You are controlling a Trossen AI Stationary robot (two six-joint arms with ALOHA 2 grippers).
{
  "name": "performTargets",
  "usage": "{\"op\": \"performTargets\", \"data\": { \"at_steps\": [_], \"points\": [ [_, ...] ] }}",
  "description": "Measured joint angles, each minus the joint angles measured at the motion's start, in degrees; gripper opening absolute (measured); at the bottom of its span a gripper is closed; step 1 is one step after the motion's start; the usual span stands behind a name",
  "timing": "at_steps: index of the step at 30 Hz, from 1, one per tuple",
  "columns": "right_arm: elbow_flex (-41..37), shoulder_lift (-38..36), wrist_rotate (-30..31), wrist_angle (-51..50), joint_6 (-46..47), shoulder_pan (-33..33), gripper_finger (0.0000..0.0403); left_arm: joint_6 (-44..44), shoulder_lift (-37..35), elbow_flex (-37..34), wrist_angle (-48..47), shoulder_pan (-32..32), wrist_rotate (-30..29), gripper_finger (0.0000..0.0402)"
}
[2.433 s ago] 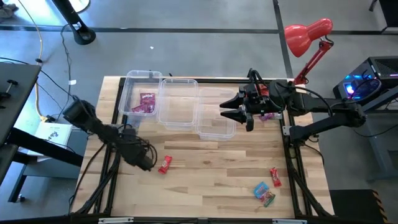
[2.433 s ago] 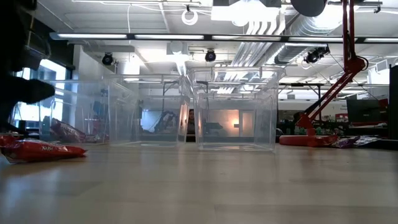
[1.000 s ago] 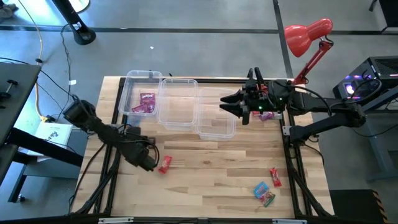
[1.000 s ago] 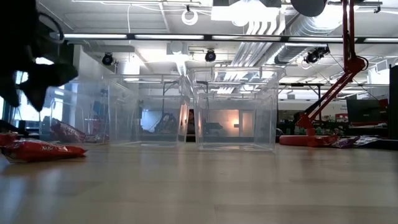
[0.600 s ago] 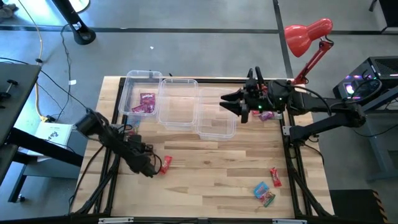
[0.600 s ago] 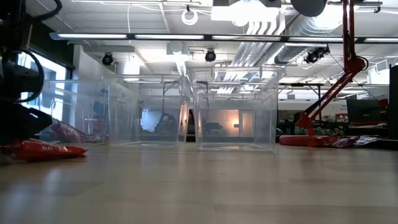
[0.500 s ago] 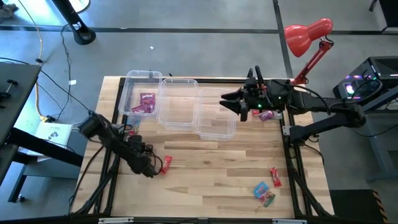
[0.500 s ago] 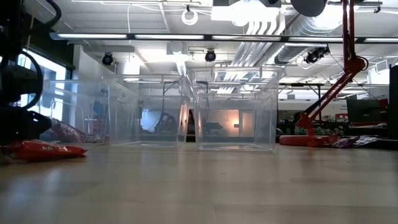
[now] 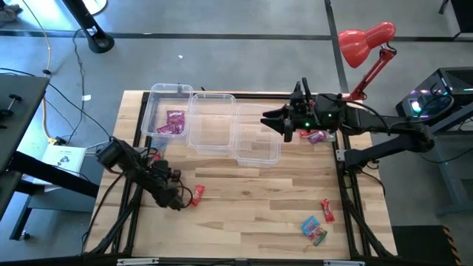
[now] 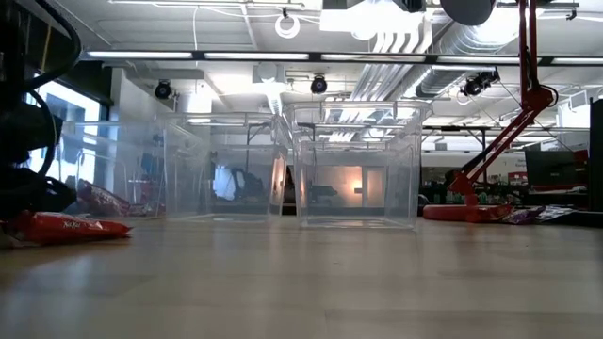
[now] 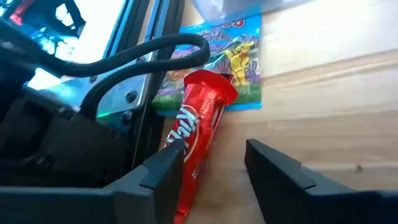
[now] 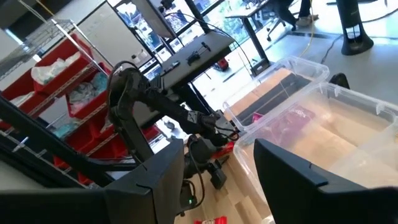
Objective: Sort candy
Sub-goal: Put the red candy bag into the center transparent bin
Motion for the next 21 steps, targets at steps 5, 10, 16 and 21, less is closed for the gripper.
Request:
{"op": "performTargets", "data": {
  "at_steps": [5,10,16,21],
  "points": [
    [0.0,1.8,-1.2,0.0,1.5,0.0,0.019,-0.9,-0.5,-1.4,2.2,-0.6,-0.6,0.0068],
    [0.0,3.5,-3.0,0.1,1.5,0.9,0.019,-1.3,-1.4,0.7,2.0,-0.6,1.3,0.0011],
    [0.0,3.5,-3.8,0.3,1.4,0.8,0.019,5.8,-8.2,9.0,7.0,-2.5,-7.5,0.0002],
    [0.0,3.4,-3.8,1.2,1.0,-0.2,0.019,9.2,-16.1,11.7,0.6,-4.5,-14.3,0.0001]
  ]
}}
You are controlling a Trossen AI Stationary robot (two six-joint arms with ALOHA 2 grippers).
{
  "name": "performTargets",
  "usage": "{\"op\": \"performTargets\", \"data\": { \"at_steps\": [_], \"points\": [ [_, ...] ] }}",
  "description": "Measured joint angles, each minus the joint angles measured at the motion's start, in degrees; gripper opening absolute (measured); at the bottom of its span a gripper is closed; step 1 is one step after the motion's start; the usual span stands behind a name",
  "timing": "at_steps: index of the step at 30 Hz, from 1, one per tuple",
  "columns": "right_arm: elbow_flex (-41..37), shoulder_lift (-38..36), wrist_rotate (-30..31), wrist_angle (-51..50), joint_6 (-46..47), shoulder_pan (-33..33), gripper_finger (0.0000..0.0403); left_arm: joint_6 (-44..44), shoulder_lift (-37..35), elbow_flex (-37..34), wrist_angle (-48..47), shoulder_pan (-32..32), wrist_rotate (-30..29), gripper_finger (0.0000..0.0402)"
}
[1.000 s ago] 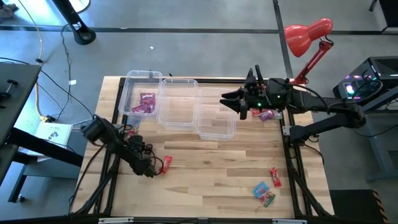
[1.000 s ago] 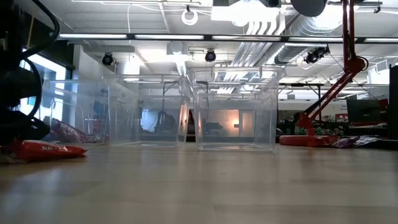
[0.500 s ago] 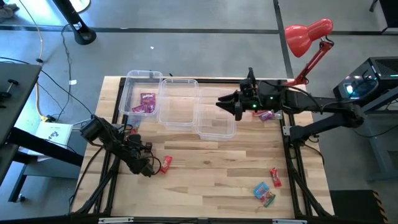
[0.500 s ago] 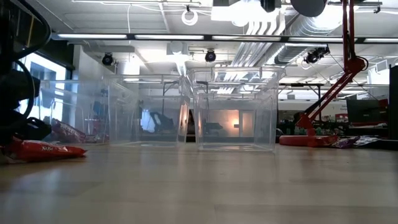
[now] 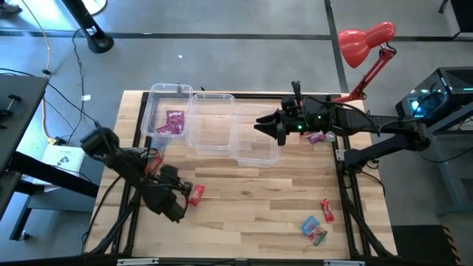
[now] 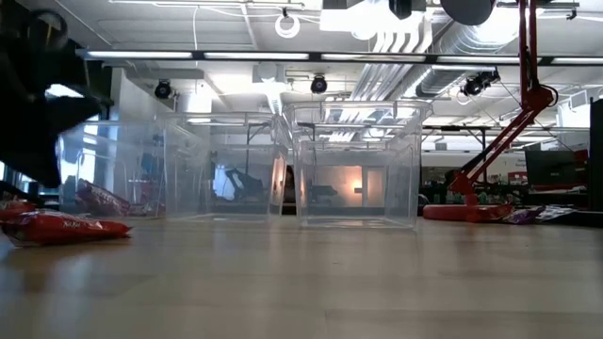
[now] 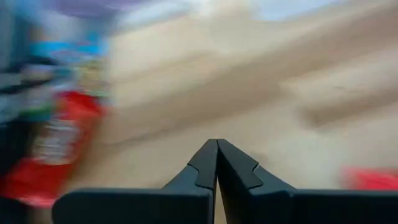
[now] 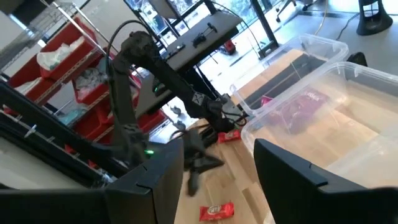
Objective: Sort candy
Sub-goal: Put the red candy bag into the center transparent bin
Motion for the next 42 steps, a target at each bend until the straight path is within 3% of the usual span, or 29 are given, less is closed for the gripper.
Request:
{"op": "performTargets", "data": {
  "at_steps": [5,9,12,18,22,29,31,34,36,42],
  "points": [
    [0.0,0.0,0.0,0.2,-2.1,-0.3,0.019,0.3,-4.3,-2.9,-5.9,-0.3,0.8,0.0],
    [0.0,0.0,0.0,0.1,-2.5,-0.2,0.019,1.8,-3.5,-7.8,-6.4,-0.3,13.0,0.0],
    [0.0,0.0,0.0,0.0,-3.1,-0.2,0.019,10.3,-3.0,-8.2,-5.0,-1.3,19.4,0.0],
    [0.0,0.7,0.0,0.3,-4.4,-2.0,0.019,41.4,-3.8,-7.4,-6.2,-0.1,18.6,0.0],
    [0.0,1.3,-0.9,0.2,-3.8,-3.3,0.019,63.0,-3.8,-9.8,-6.0,5.5,22.2,0.0],
    [0.0,3.4,-2.1,0.6,-3.0,-3.5,0.019,88.4,-3.5,-11.0,-4.0,19.9,30.6,0.0],
    [0.0,4.4,-2.4,1.3,-3.0,-3.5,0.019,92.2,-3.2,-10.8,-3.9,25.4,30.5,0.0],
    [0.0,5.7,-2.7,1.6,-2.8,-3.5,0.019,91.2,-3.2,-11.7,-1.2,33.1,26.6,0.0],
    [0.0,6.4,-3.7,1.5,-2.8,-3.5,0.019,91.1,-3.4,-12.3,-1.6,36.8,27.1,0.0],
    [0.0,7.6,-5.3,1.6,-2.4,-3.4,0.019,97.4,-3.8,-9.7,-5.5,39.6,32.9,0.0]
  ]
}}
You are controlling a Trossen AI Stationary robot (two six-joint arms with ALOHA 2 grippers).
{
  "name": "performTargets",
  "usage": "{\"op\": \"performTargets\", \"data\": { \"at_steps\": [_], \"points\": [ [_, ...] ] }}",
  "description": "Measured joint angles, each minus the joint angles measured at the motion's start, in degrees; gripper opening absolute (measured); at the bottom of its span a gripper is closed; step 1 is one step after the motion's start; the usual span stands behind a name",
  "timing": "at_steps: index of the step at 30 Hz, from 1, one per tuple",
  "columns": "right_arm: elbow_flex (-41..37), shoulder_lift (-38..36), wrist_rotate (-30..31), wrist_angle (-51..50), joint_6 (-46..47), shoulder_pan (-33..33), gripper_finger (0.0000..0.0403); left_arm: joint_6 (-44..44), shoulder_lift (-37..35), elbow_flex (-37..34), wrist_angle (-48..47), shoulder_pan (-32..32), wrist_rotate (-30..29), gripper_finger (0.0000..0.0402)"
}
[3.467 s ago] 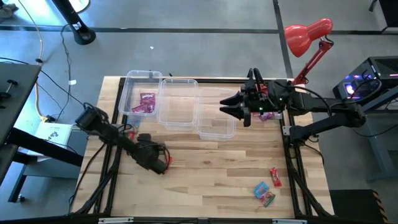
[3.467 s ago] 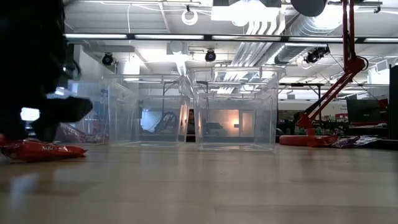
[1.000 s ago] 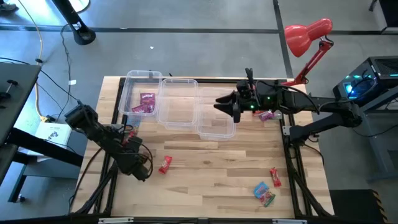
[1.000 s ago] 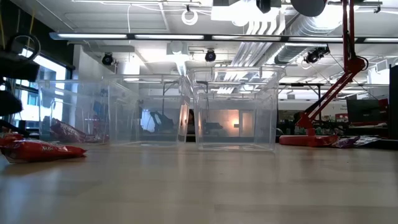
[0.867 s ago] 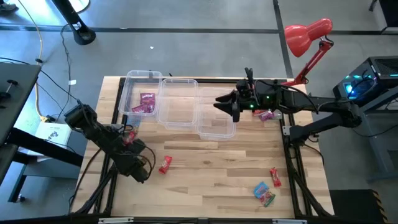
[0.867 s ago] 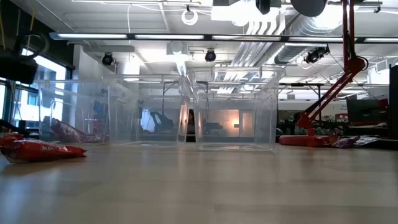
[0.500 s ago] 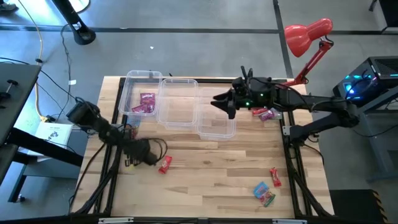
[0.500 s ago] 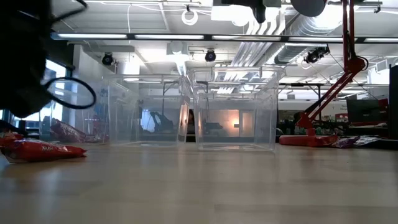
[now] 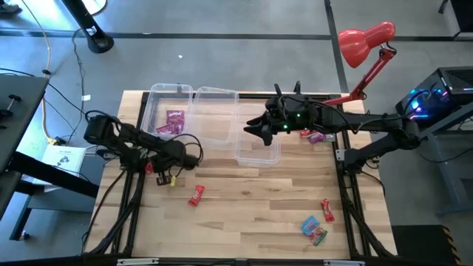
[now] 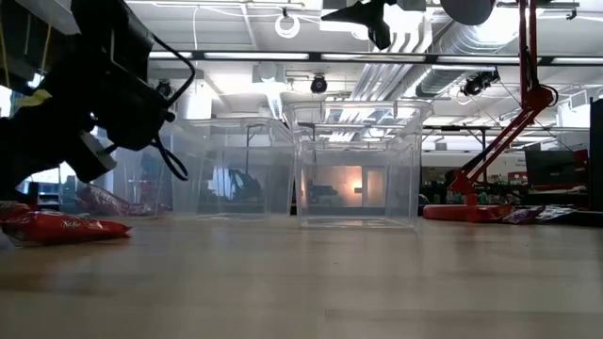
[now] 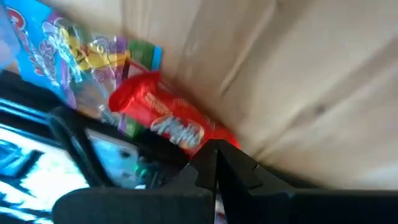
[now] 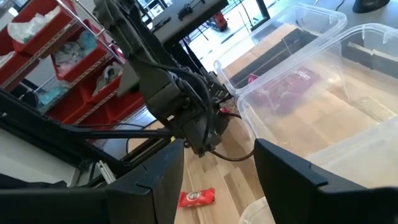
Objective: Sort candy
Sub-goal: Put the red candy bag into the center transparent bin
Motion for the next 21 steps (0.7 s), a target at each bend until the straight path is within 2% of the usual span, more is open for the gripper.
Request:
{"op": "performTargets", "data": {
  "at_steps": [2,7,12,17,21],
  "points": [
    [0.0,0.0,0.0,0.0,-0.1,0.0,0.019,3.8,0.0,1.5,-0.7,0.0,-0.8,0.0],
    [0.0,0.0,0.1,0.1,-0.9,-0.3,0.019,10.8,0.4,2.2,-0.7,0.4,-8.9,0.0],
    [0.0,0.0,0.3,0.0,-2.0,-0.3,0.019,11.5,3.6,0.6,-0.3,3.6,-7.7,0.0],
    [0.0,0.0,0.3,0.0,-2.2,-0.3,0.019,11.6,10.7,0.7,-1.0,8.0,-7.6,0.0],
    [0.0,0.0,0.3,0.0,-2.2,-0.3,0.019,12.7,15.5,0.7,-0.9,11.1,-5.2,0.0]
  ]
}}
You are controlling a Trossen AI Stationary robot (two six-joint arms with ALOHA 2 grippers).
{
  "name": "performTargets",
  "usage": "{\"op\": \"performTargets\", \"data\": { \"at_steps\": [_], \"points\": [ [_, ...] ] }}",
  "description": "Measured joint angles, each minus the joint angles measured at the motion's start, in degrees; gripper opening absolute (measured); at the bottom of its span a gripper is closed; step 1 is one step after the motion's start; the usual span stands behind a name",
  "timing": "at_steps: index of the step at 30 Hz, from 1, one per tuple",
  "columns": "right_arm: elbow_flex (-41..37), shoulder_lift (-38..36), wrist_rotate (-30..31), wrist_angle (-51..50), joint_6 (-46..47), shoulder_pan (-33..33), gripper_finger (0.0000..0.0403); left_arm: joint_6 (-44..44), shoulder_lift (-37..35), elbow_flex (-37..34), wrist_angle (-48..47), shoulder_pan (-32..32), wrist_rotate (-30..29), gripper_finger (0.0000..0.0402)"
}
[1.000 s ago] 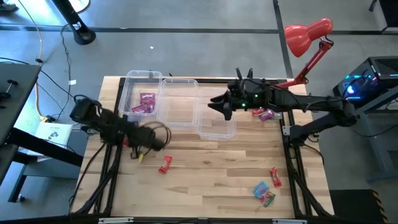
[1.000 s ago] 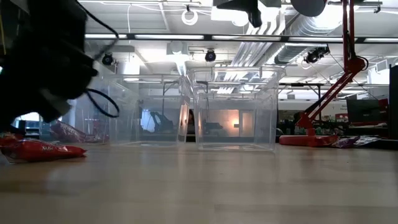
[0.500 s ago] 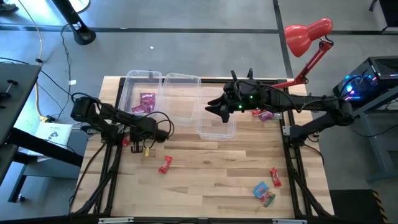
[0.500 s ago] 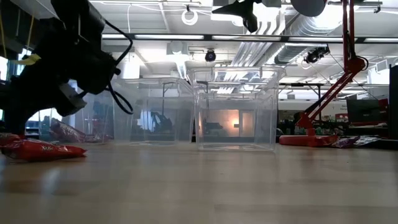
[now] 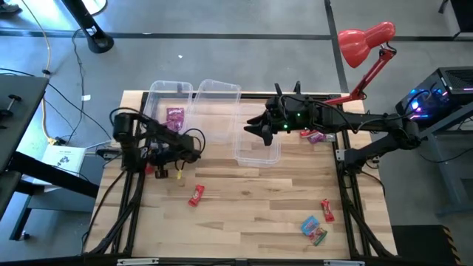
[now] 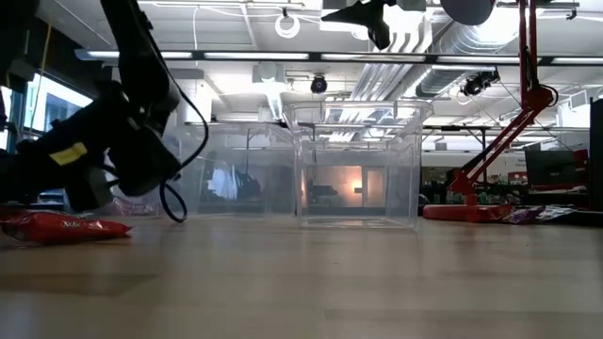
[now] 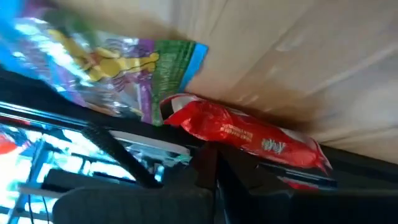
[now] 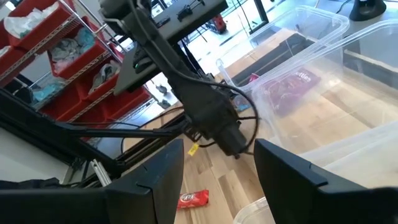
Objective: Sort candy
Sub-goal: Put the red candy bag into the center transparent bin
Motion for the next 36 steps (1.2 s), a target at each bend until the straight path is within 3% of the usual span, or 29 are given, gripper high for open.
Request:
{"op": "performTargets", "data": {
  "at_steps": [4,12,19,21,25,30,33,36],
  "points": [
    [0.0,0.0,0.0,-0.1,0.0,0.7,0.019,1.0,2.4,-0.1,0.5,0.2,2.8,0.0],
    [0.0,0.0,-0.1,-0.5,-0.4,2.2,0.019,0.8,1.2,0.7,3.2,-6.9,23.7,0.0],
    [0.0,0.0,-0.1,-0.9,-1.1,2.1,0.019,-2.8,0.7,10.2,8.5,-14.3,28.6,0.0],
    [0.0,0.0,-0.1,-1.5,-1.3,2.1,0.019,-3.2,0.7,14.8,11.3,-14.8,28.1,0.0],
    [0.0,0.0,-0.1,-2.3,-1.5,2.1,0.019,-3.1,1.0,25.0,15.0,-14.1,20.7,0.0],
    [0.0,0.0,-0.3,-2.3,-2.8,2.1,0.019,-0.7,-0.6,37.3,1.0,-13.5,12.4,0.0],
    [0.0,0.0,-1.2,-2.5,-3.0,2.1,0.019,-2.7,-4.0,39.1,-2.2,-14.0,9.9,0.0],
    [0.0,0.0,-3.0,-2.8,-3.0,2.1,0.019,-8.7,-9.5,36.1,2.4,-16.0,8.6,0.0]
  ]
}}
